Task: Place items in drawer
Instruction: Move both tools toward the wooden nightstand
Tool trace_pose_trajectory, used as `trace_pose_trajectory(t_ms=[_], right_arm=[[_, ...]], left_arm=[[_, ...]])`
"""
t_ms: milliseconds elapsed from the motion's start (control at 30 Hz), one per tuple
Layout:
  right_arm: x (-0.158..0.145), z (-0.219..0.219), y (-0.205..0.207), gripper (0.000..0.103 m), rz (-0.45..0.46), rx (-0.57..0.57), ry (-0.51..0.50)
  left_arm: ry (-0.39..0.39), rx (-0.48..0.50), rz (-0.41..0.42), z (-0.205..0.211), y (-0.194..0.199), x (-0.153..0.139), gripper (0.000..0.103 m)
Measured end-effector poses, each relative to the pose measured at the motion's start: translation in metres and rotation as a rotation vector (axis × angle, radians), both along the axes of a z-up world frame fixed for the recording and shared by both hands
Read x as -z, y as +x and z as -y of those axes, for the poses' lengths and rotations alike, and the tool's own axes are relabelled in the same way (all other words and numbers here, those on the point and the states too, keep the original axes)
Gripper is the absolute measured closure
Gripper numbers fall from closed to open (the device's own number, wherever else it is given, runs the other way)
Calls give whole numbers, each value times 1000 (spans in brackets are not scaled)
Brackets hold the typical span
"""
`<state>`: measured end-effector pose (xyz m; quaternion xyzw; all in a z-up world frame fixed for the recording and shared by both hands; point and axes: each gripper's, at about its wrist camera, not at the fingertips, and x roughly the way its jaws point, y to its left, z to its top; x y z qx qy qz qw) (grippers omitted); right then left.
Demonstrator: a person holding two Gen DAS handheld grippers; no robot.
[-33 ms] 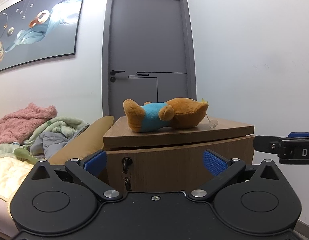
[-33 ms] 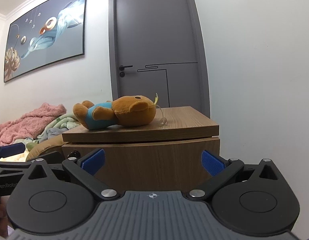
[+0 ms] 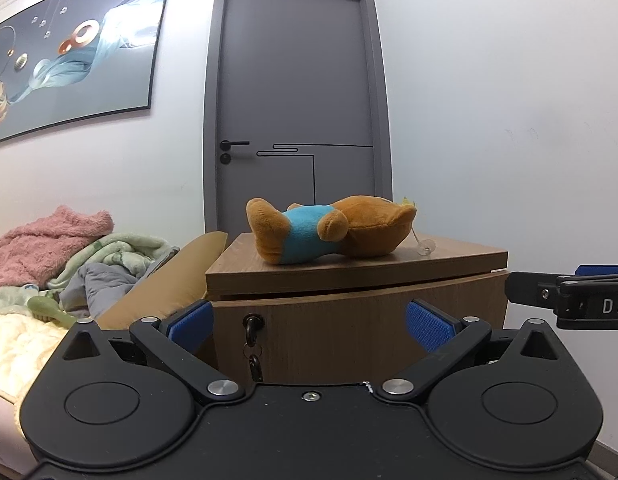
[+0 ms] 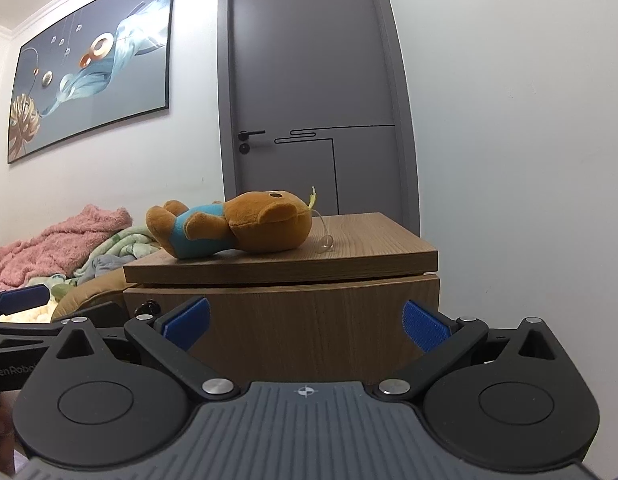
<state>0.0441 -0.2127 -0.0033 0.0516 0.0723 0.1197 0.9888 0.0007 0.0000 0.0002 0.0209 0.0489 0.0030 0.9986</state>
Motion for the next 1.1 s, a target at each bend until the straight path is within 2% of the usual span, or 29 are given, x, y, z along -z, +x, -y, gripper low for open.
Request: trace_pose_trajectory(t_ms=[100, 200, 333, 1100], right_arm=[[0, 4, 0, 0, -4, -2, 21], [1, 1, -4, 0, 8, 0, -12], [0, 2, -1, 0, -5, -1, -21], [2, -1, 3, 0, -34, 16, -28]], left_arm=[[-19, -8, -7, 0, 4, 1, 1], [-35, -12, -2, -4, 5, 1, 1], [-18, -6, -6, -1, 6, 0, 1], [-40, -22, 6, -8, 1, -2, 1]])
